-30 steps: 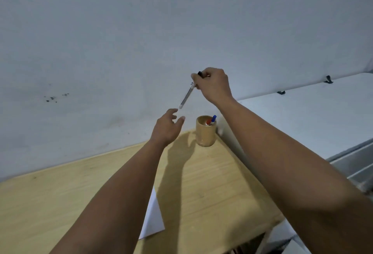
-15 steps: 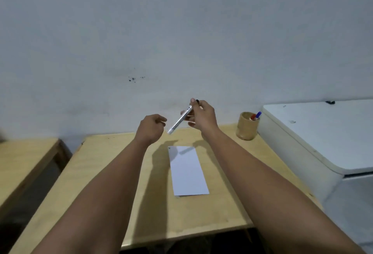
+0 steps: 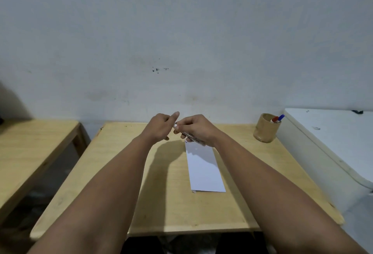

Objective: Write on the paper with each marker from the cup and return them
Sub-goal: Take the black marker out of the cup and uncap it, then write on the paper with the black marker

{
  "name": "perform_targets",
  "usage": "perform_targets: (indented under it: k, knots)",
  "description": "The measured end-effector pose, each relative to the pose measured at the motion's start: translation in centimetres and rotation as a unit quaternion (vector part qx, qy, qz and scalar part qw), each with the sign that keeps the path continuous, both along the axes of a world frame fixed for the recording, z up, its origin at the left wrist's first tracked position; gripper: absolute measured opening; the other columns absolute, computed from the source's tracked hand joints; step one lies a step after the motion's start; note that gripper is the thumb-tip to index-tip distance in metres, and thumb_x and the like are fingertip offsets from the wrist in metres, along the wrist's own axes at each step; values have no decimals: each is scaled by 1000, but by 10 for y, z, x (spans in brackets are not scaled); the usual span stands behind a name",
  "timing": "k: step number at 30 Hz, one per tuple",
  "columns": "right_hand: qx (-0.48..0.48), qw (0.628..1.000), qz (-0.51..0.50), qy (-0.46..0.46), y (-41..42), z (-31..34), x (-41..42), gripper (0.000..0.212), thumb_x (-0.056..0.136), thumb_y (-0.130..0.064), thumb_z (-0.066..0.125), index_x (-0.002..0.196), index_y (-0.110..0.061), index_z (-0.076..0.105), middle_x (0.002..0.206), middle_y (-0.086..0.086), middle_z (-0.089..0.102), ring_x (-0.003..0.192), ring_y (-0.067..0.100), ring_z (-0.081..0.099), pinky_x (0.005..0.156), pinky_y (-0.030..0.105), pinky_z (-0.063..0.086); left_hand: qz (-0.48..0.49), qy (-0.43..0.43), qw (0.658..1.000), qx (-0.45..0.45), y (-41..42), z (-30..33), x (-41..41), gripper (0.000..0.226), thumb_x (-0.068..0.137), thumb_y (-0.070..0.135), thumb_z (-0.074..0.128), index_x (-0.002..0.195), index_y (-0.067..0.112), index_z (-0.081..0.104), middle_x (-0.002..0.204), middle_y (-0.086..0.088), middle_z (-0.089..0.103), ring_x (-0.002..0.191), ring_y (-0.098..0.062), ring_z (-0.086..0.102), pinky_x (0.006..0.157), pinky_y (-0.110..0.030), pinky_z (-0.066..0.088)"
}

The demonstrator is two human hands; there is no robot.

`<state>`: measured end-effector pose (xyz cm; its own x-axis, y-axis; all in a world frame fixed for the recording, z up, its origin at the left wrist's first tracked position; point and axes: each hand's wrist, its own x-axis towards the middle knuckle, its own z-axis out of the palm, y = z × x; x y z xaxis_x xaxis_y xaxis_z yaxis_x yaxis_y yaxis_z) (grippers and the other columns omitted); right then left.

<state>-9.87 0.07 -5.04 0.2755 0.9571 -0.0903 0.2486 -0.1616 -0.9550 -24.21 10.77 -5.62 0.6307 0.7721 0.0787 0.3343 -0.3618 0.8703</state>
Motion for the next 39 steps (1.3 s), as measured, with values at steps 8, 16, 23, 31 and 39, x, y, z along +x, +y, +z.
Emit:
perform_targets:
  k: [8, 16, 23, 31, 39]
  knots:
    - [20, 989, -63, -135, -12, -29, 54, 9, 99, -14, 75, 104, -8, 79, 88, 13, 77, 62, 9, 62, 60, 27, 48, 108, 94, 977, 160, 42, -8, -10, 65, 109, 47, 28, 57, 9, 42, 54, -8, 51, 60, -35, 66, 53, -33, 35]
    - [72, 935, -214, 273, -12, -42, 83, 19, 107, -4, 54, 108, -9, 72, 93, 18, 71, 63, 24, 67, 56, 28, 58, 18, 384, 855, 348, 36, -87, 18, 52, 105, 52, 28, 111, 15, 65, 112, -8, 71, 103, -33, 68, 83, -38, 46]
    - [107, 875, -207, 425, -16, -54, 91, 39, 101, 9, 48, 122, -13, 74, 98, 9, 79, 73, 19, 74, 58, 25, 56, 26, 379, 839, 389, 37, -106, 17, 46, 101, 55, 34, 111, 16, 58, 104, -7, 70, 94, -32, 68, 70, -36, 40]
    - [78, 921, -266, 273, -14, -50, 76, 31, 105, -39, 60, 115, -17, 80, 78, 1, 76, 58, 13, 61, 54, 25, 43, 60, 222, 896, 379, 11, -77, 4, 61, 92, 61, 33, 128, 17, 55, 116, -10, 59, 104, -36, 58, 80, -45, 49]
    - [89, 956, -259, 110, 6, -72, 35, 20, 98, -29, 66, 87, -19, 80, 73, 2, 73, 57, 18, 61, 51, 27, 45, -153, 243, 905, 315, -69, -102, -9, 76, 93, 72, 38, 153, 25, 43, 168, 2, 28, 155, -20, 24, 120, -43, 27]
